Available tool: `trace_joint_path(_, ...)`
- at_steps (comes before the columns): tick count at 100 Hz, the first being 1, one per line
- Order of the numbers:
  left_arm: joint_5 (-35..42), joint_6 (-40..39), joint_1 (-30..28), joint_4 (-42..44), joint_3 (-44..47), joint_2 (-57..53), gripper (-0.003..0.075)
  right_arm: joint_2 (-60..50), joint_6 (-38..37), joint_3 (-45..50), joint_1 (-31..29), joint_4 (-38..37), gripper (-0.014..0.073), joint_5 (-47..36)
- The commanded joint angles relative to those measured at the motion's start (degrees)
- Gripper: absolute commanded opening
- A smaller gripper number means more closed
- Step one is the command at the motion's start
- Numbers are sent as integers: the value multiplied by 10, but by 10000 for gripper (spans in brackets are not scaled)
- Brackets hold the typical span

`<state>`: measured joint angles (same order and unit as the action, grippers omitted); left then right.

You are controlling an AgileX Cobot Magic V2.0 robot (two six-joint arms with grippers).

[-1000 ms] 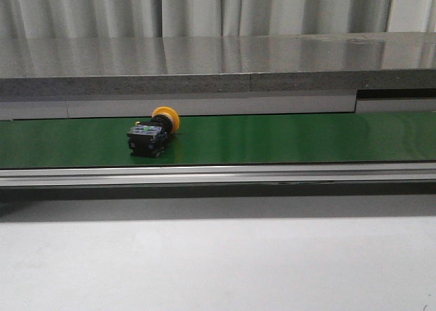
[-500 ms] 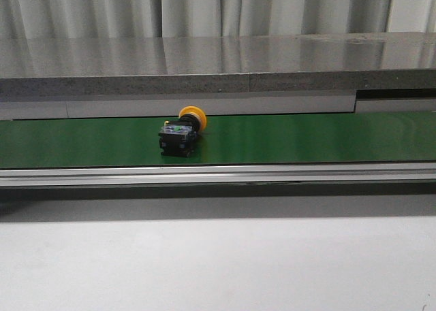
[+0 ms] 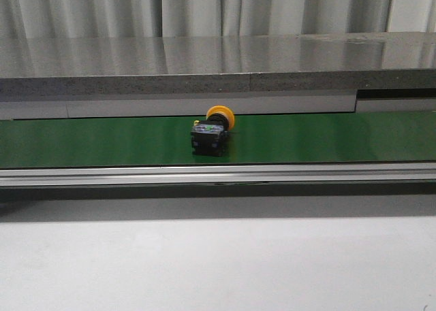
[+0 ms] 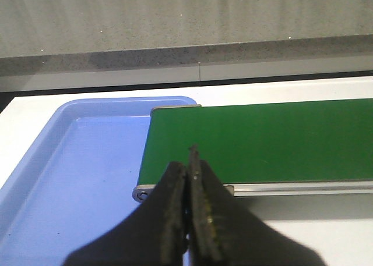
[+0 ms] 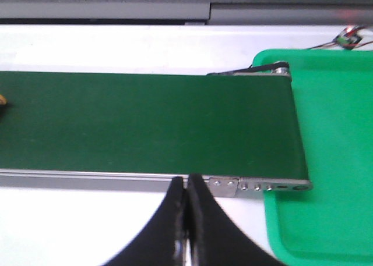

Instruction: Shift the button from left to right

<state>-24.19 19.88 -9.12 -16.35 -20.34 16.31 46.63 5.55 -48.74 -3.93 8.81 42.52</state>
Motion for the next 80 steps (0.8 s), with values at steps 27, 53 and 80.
trace_joint_path(27, 42, -2, 4, -11, -14, 4, -19, 66, 1, -24, -2, 67, 274, -17)
trace_joint_path(53, 42, -2, 4, -11, -14, 4, -19, 66, 1, -24, -2, 73, 576, -57)
trace_joint_path(80, 42, -2, 4, -11, -14, 4, -19, 88, 1, -24, 0, 94, 576, -71)
